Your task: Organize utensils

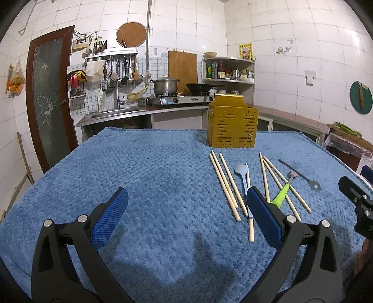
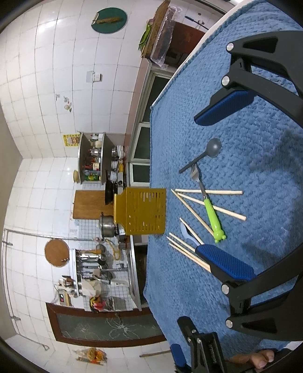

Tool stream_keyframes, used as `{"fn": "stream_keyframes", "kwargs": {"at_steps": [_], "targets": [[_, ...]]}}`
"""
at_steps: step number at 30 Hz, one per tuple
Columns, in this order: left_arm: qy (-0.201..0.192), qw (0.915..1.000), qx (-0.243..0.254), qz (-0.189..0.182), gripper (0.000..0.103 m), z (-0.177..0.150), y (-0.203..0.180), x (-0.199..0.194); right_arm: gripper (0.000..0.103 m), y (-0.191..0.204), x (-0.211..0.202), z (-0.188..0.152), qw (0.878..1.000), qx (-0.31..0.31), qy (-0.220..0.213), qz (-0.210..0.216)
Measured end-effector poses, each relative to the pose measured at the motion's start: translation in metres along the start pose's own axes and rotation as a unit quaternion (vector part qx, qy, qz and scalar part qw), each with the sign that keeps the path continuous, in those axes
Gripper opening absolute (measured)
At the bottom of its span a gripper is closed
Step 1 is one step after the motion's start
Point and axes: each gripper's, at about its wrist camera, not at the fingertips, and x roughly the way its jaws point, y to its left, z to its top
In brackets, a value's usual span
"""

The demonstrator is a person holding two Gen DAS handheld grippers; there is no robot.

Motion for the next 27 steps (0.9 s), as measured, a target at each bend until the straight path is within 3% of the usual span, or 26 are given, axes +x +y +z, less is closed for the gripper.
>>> {"fn": "stream_keyframes", "kwargs": {"at_steps": [10, 16, 21, 27], "targets": [[0.028, 0.999, -0.034, -0.003, 0.098, 0.055, 0.015, -0.005, 0.099, -0.002, 0.002, 0.046, 1.0, 0.017, -0.002, 0.014], [0.044, 0.9985, -0.027, -0.02, 0.098, 0.093, 0.008, 0.009, 0.099, -0.009, 0.033, 0.081, 0.999, 0.005, 0.03, 0.014], [0.056, 0.9978, -0.025, -0.027, 0.098, 0.123, -0.002, 0.037, 0.099, -0.018, 0.073, 0.107, 0.998, 0.004, 0.058, 0.005], [0.096, 0.9947, -0.029, -0.023, 0.098, 0.143, -0.012, 0.096, 0.099, -0.032, 0.125, 0.114, 0.997, 0.011, 0.081, 0.0]]}}
